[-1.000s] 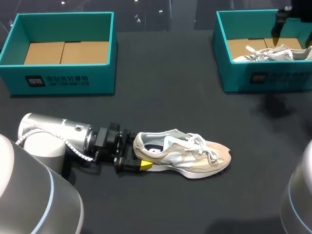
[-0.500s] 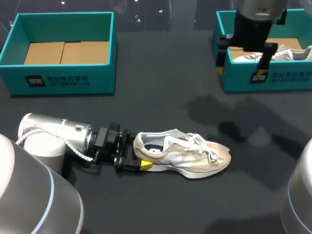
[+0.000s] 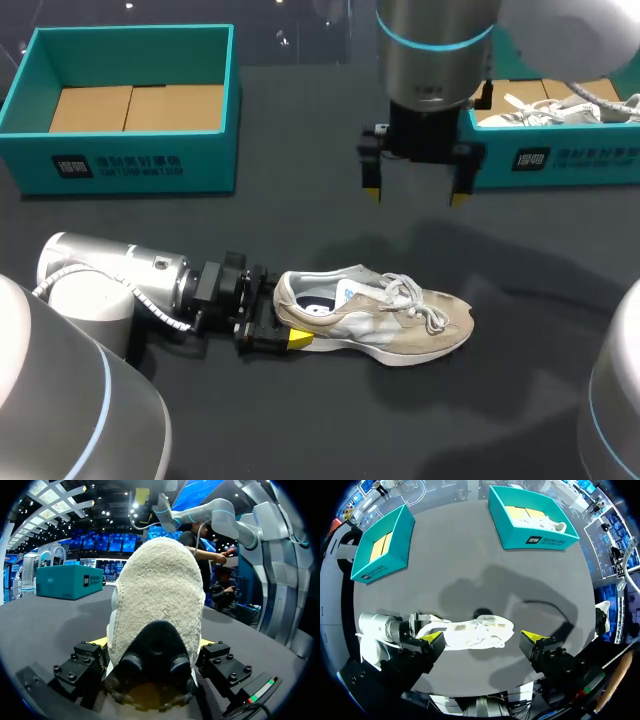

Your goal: Take the shoe out of the shoebox, open the shoe tongue, remove and reinsert the insole, then place the shoe into the shoebox

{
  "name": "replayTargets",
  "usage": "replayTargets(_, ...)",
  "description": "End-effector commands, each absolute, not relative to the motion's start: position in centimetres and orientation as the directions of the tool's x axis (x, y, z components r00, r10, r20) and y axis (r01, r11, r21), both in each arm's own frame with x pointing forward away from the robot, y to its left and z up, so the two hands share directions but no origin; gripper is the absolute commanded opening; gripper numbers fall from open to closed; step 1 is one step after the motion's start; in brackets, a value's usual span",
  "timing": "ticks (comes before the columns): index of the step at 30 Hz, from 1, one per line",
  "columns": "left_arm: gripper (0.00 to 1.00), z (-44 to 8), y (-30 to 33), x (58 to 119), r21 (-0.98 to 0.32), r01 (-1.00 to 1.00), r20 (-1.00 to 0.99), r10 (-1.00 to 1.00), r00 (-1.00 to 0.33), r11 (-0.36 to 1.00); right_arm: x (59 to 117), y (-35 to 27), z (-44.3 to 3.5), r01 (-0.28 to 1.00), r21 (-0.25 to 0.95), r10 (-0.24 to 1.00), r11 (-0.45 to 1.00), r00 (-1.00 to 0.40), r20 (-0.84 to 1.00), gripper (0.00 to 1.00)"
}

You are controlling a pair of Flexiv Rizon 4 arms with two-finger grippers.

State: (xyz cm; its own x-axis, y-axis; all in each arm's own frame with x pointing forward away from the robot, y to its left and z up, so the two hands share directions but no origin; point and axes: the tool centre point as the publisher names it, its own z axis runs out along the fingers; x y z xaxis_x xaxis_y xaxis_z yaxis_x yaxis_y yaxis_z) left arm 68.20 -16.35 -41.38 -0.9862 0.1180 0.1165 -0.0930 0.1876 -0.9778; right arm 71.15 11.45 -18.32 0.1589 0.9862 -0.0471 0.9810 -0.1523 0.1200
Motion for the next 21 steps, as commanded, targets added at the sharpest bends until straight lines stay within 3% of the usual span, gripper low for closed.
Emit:
replayTargets(1,0.00,-41.7,-16.2,68.1,-0.978,-0.094,0.117,0.114,-0.987,0.188,71.4,11.7,-18.4,0.981,0.115,0.986,-0.154,0.160,-0.052,1.00)
replayTargets(14,0.00,-41.7,-16.2,68.1,-0.978,-0.094,0.117,0.114,-0.987,0.188,67.6,16.3,-21.1,0.982,0.118,0.979,-0.147,0.162,-0.128,1.00)
replayTargets(21,0.00,-41.7,-16.2,68.1,-0.978,-0.094,0.117,0.114,-0.987,0.188,65.9,19.1,-23.0,0.969,0.096,0.957,-0.227,0.240,-0.162,1.00)
